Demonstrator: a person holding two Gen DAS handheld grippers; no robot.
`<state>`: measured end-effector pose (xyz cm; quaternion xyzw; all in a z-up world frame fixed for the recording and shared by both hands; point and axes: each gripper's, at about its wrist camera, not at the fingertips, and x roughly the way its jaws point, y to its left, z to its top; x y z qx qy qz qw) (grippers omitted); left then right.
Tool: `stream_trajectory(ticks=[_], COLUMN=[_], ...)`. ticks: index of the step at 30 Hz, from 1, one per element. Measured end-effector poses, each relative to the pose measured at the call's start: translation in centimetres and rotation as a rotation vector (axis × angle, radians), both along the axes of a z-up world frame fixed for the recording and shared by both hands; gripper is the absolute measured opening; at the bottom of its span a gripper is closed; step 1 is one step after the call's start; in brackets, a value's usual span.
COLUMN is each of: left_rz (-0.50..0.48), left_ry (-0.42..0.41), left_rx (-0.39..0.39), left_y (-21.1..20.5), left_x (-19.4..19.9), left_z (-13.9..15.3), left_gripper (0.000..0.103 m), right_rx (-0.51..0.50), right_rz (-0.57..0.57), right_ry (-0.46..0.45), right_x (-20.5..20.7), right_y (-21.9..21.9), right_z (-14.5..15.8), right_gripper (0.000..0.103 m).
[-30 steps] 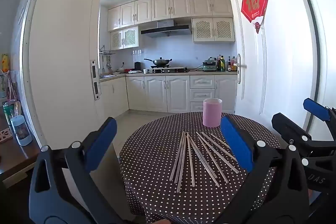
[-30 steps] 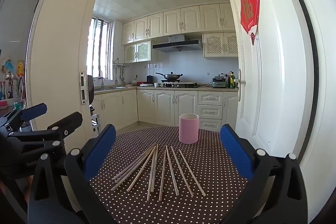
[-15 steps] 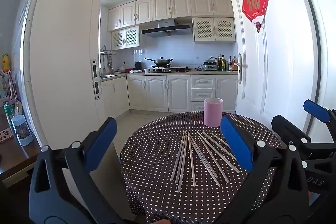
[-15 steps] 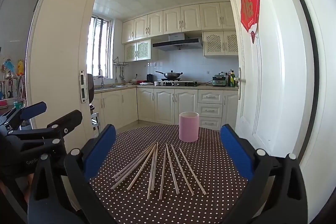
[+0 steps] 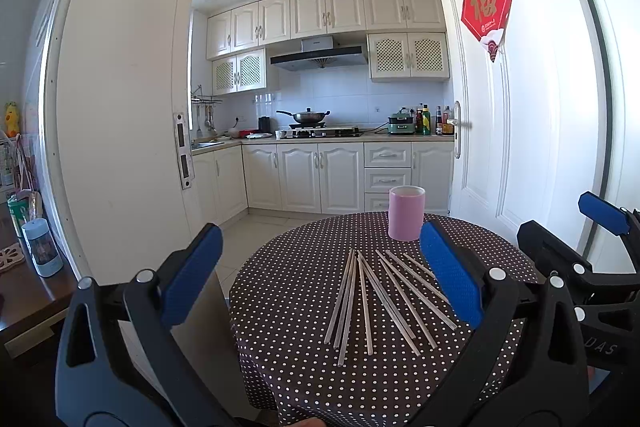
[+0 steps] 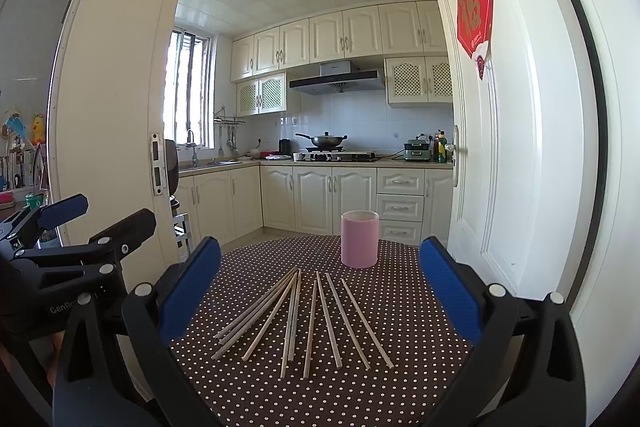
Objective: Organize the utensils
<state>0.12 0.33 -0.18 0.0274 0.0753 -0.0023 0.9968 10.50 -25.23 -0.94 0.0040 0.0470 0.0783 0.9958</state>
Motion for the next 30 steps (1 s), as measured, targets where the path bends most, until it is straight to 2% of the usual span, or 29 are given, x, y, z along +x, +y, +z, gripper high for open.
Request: stream_trajectory(ticks=[30], left_rz=[0.013], left_ry=[0.004], left_rx=[0.002], left_y=[0.15], left_x=[0.57], left_z=[-0.33], left_gripper=[0.097], right_rx=[-0.002], right_rz=[0.002], right_ry=[0.015], right_x=[0.69], right_y=[0.32], right_z=[-0.08], right_gripper=[0.096])
